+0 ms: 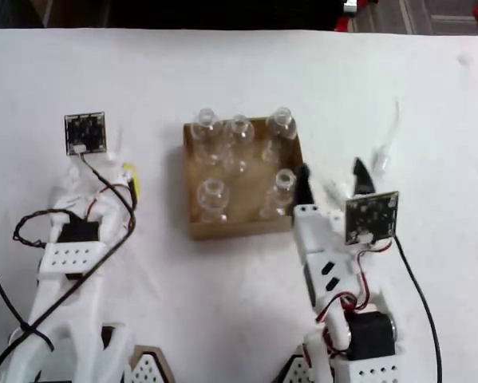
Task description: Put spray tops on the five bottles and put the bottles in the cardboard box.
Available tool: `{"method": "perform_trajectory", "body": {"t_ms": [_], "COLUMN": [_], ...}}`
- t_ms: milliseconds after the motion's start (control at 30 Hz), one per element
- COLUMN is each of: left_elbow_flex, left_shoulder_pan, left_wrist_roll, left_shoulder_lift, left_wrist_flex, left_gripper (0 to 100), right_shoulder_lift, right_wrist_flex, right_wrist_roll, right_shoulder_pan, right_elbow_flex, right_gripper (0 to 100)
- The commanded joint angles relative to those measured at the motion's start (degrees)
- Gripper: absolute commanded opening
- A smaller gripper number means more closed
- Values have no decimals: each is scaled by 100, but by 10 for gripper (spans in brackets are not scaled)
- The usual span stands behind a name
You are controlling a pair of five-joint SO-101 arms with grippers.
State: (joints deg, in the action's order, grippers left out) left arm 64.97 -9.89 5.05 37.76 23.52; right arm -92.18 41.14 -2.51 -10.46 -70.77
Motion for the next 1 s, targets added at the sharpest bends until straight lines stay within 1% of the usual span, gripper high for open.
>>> {"method": "perform_trajectory", "body": {"t_ms": [0, 100, 133, 200, 267, 367, 533, 700, 767, 833, 967], "left_elbow_flex": [-97, -185, -316, -835, -1547, -2558, -3930, -4695, -4800, -4809, -4853], "left_shoulder_pan": [-286, -409, -479, -629, -813, -980, -1015, -1288, -1429, -1560, -1631], "left_wrist_roll": [-70, -70, -70, -62, -62, -70, -571, -738, -738, -747, -756], "left_shoulder_lift": [171, 171, 171, 154, 127, 127, 127, 127, 127, 127, -215], "left_wrist_flex": [-132, -70, 123, 774, 1626, 2699, 4220, 5512, 5785, 5820, 5811], "left_gripper": [94, 94, 94, 94, 94, 94, 94, 94, 94, 94, 94], "right_shoulder_lift": [101, 418, 497, 646, 778, 971, 1314, 1596, 1692, 1771, 1833], "right_wrist_flex": [31, -295, -488, -936, -1349, -1789, -2105, -2387, -2519, -2747, -3169], "right_wrist_roll": [62, 70, 70, 211, 448, 422, 378, 369, 369, 360, -44], "right_shoulder_pan": [576, 822, 954, 1174, 1349, 1420, 1411, 1429, 1446, 1437, 1358], "right_elbow_flex": [-237, -589, -703, -914, -1143, -1327, -1363, -1363, -1380, -1468, -1705], "right_gripper": [261, 261, 261, 261, 261, 261, 261, 261, 261, 261, 261]}}
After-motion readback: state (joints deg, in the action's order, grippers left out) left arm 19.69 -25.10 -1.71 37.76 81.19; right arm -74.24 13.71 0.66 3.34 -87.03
